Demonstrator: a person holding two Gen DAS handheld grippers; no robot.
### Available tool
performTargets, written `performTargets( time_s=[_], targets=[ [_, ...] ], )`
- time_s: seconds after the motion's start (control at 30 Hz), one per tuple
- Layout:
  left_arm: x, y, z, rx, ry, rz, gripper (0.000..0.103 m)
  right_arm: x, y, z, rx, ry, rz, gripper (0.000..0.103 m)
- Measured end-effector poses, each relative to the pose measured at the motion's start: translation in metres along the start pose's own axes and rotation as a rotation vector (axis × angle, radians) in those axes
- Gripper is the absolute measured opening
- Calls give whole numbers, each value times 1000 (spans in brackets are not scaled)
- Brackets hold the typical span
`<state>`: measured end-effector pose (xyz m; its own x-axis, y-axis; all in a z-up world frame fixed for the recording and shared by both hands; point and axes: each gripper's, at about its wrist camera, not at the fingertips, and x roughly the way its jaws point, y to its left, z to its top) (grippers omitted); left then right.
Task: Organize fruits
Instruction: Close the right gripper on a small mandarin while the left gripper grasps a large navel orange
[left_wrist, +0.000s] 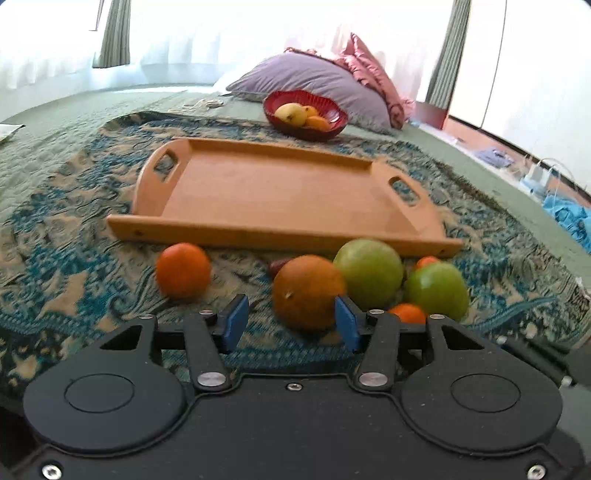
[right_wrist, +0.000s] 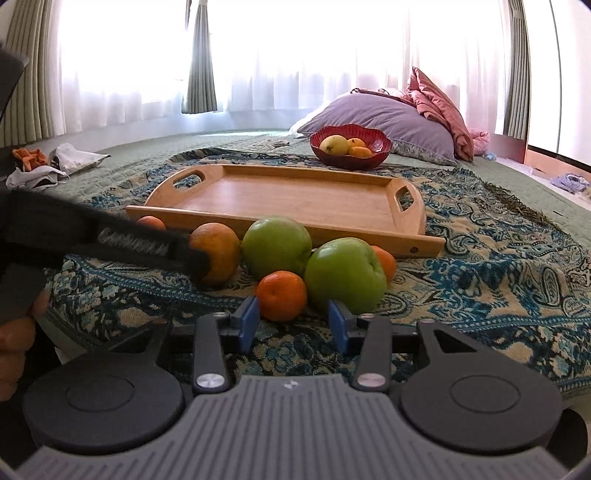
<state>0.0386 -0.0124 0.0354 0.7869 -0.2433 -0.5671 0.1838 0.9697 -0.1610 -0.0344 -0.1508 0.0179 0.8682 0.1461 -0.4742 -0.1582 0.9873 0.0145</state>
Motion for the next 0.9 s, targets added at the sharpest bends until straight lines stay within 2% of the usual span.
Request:
performTargets(
  time_s=[0.13, 0.4, 0.6, 0.73, 0.9],
  targets=[
    [8, 6, 3, -43, -33, -71, 48, 2, 3, -3, 9, -2, 6, 47],
    [21, 6, 2, -54, -33, -65, 47, 13, 7, -2, 13, -10, -1, 42],
    [28, 9, 2, -64, -34, -67, 48, 21, 8, -2, 2, -14, 10, 42],
    [34, 14, 1, -106, -18, -81, 50, 23, 6, -2, 3, -19, 24, 42],
    [34, 16, 3, -139, -13, -91, 48, 25, 6, -3, 3, -26, 25, 38]
  ],
)
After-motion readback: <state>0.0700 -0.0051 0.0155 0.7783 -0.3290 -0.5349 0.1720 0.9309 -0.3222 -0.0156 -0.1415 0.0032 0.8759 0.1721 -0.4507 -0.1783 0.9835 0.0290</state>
